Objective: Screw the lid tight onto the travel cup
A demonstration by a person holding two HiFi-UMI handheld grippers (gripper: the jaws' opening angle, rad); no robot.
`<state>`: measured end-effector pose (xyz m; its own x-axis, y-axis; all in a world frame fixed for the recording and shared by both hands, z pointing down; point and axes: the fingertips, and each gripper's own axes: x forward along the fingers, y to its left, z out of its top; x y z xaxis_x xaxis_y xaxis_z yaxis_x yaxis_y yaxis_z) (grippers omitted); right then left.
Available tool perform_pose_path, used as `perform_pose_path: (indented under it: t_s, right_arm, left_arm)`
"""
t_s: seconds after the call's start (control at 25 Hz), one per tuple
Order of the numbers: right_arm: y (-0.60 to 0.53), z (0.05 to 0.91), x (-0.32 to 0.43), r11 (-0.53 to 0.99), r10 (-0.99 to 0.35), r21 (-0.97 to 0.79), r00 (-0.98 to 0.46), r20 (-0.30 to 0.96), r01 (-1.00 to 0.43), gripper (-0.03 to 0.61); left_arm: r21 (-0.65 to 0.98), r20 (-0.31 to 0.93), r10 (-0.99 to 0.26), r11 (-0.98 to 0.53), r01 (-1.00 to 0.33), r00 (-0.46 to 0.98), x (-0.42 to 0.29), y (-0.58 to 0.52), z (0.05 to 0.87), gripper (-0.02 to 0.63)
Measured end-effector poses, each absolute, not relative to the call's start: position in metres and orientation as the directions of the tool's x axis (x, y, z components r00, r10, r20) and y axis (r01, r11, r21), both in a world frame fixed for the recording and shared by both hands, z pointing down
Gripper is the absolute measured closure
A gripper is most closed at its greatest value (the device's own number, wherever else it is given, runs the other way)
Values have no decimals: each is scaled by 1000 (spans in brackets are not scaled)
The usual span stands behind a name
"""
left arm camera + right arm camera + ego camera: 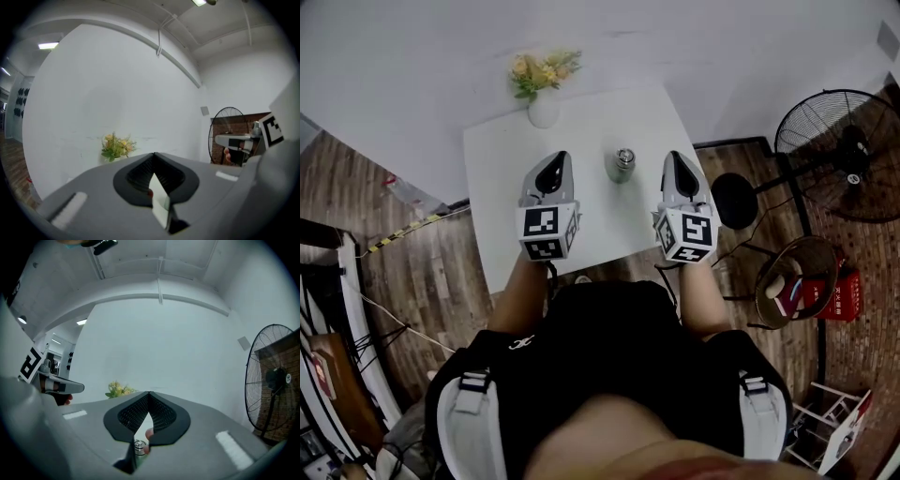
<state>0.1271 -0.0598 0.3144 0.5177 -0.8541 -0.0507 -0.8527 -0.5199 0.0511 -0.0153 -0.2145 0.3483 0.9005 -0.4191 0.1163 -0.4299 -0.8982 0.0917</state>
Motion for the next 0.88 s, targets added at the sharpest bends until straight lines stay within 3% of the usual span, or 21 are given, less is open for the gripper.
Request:
perform_pose_path:
  t_s: [0.36,0.72,0.88]
  right_arm:
    - [-84,337,188,-440,-898,32,440,7,-897,581]
    - [-115,375,237,-201,-975,23,202,90,-979,580]
    - [-122,398,251,-24,-990,15,26,137,-1000,580]
  left_arm:
    - [37,200,-454,-882,-470,868,22,-235,387,563]
    - [30,268,-549,-817,-576,792,47,-240,420,560]
    - [65,310,-521,-823,-565,795,62,-221,441,462]
